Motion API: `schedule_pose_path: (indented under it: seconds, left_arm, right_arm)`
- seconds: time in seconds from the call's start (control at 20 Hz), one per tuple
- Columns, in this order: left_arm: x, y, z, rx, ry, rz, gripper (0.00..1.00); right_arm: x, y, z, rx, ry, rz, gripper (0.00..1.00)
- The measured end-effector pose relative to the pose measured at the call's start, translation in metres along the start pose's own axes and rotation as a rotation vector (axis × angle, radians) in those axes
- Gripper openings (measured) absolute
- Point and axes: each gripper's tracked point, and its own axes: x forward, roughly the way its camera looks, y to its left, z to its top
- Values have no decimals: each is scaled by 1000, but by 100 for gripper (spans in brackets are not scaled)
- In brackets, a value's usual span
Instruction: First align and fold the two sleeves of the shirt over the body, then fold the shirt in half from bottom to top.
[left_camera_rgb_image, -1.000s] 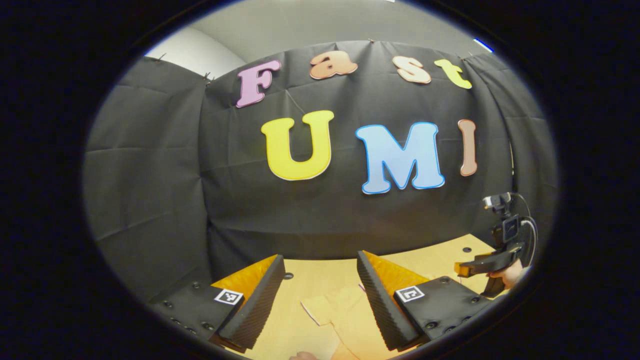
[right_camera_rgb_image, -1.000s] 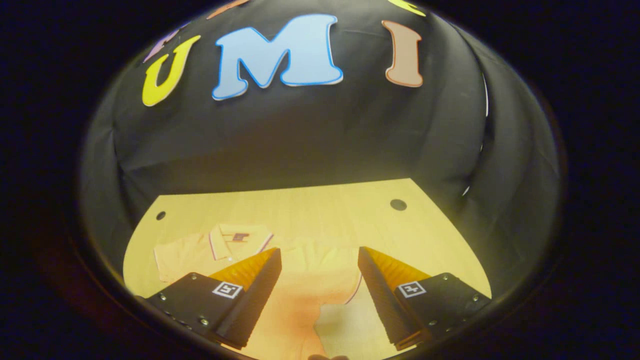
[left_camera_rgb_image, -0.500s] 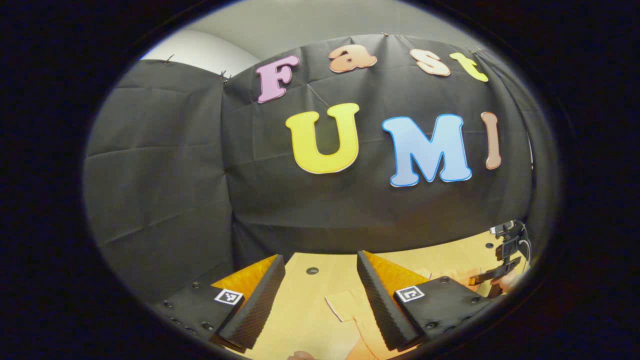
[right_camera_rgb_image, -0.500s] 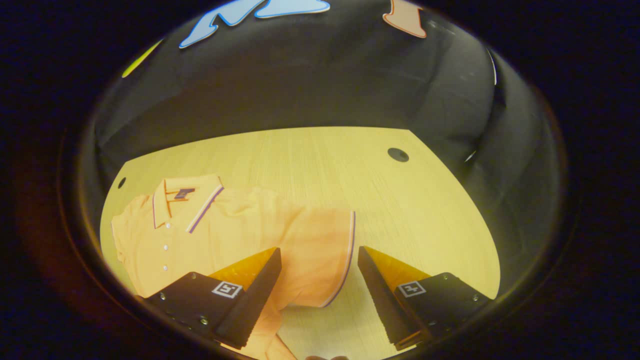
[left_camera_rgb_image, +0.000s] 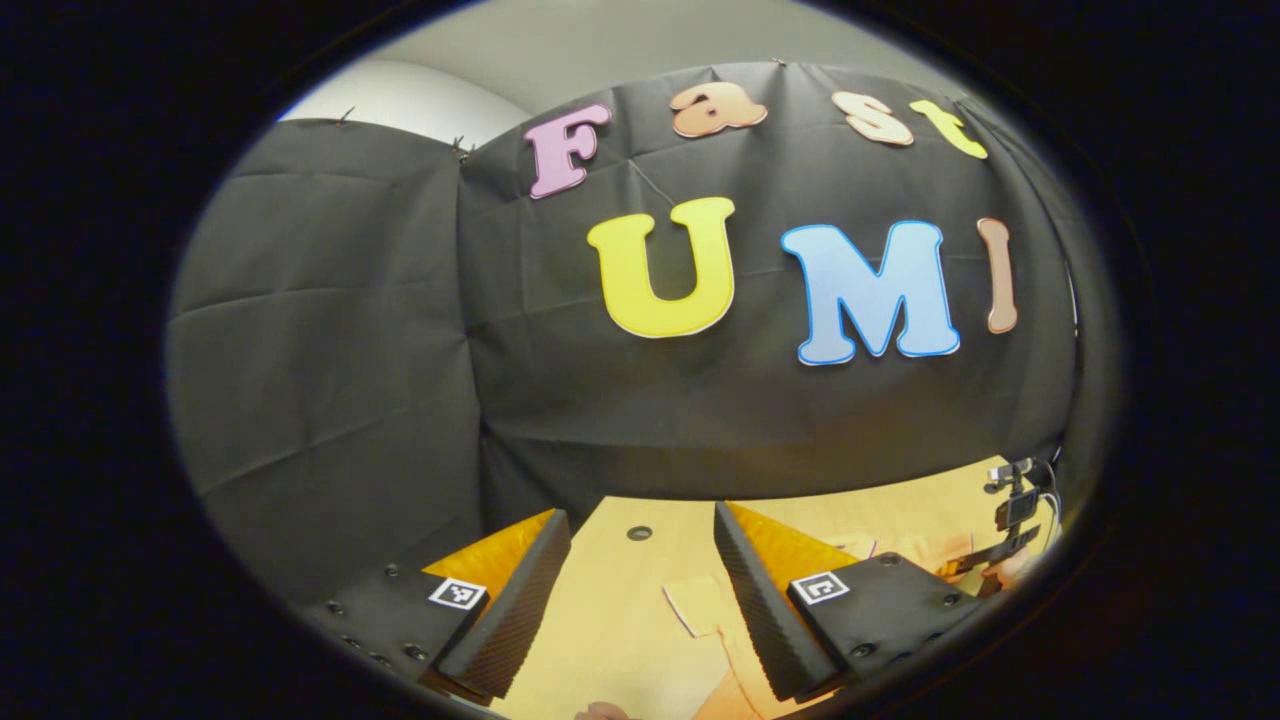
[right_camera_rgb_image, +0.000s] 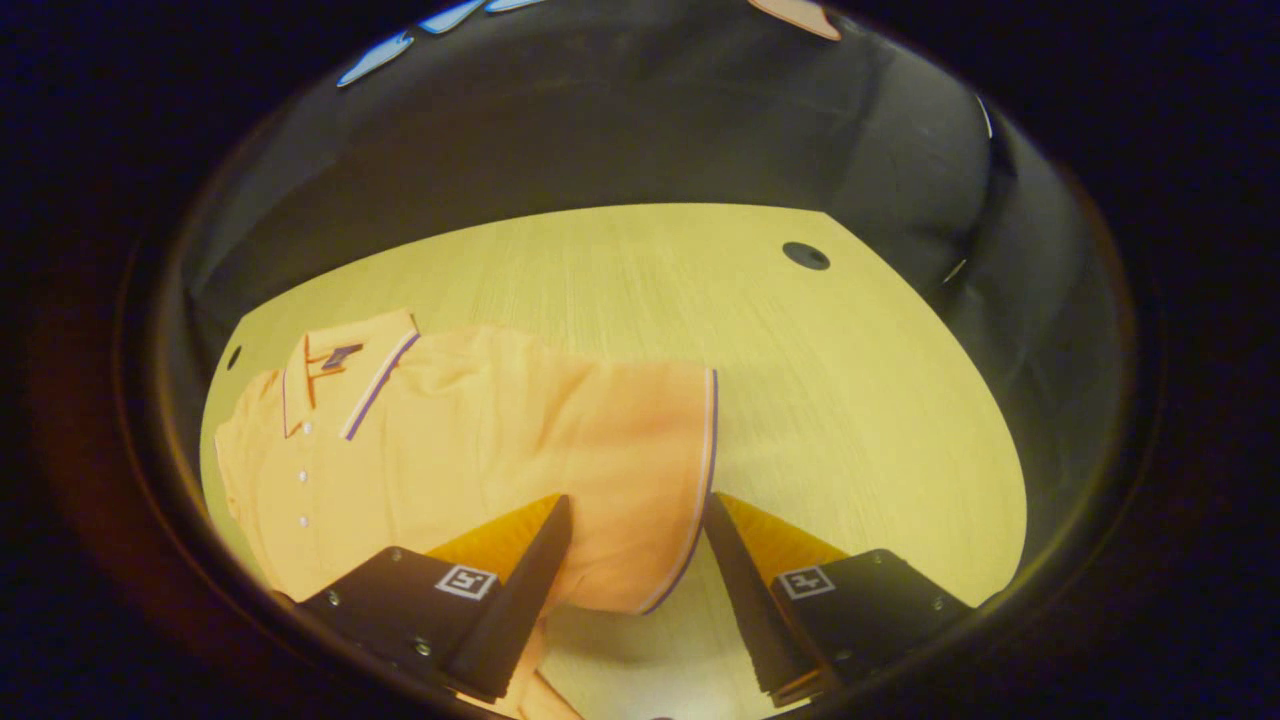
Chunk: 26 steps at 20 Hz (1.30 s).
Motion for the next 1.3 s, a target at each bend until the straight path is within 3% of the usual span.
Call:
schedule_pose_path:
  seconds: [0.1,0.15,0.2,0.25,0.35,0.65,1.0,1.3]
  left_arm:
    - [1,-1,1,-4,2,2,94]
    - [0,-1,0,-6,2,3,94]
    - [0,-1,0,-8,3,3,94]
    - [-1,-1,-1,-10,6,3,94]
    - [-1,-1,-3,-16,13,4,94]
    - [-3,2,-9,-33,27,11,94]
    - [-6,7,-12,-39,35,28,94]
    - [-21,32,-24,-42,44,63,94]
  right_arm:
    - [1,2,0,2,0,15,76]
    - [1,2,-1,-3,3,26,59]
    - [1,4,1,-6,4,33,51]
    - [1,7,0,-4,7,47,29]
    - [1,10,-1,-17,5,33,9]
    - [-10,20,21,-93,-58,13,8]
    - [-33,99,59,-205,-151,139,8]
    - [-43,177,39,-354,-144,244,8]
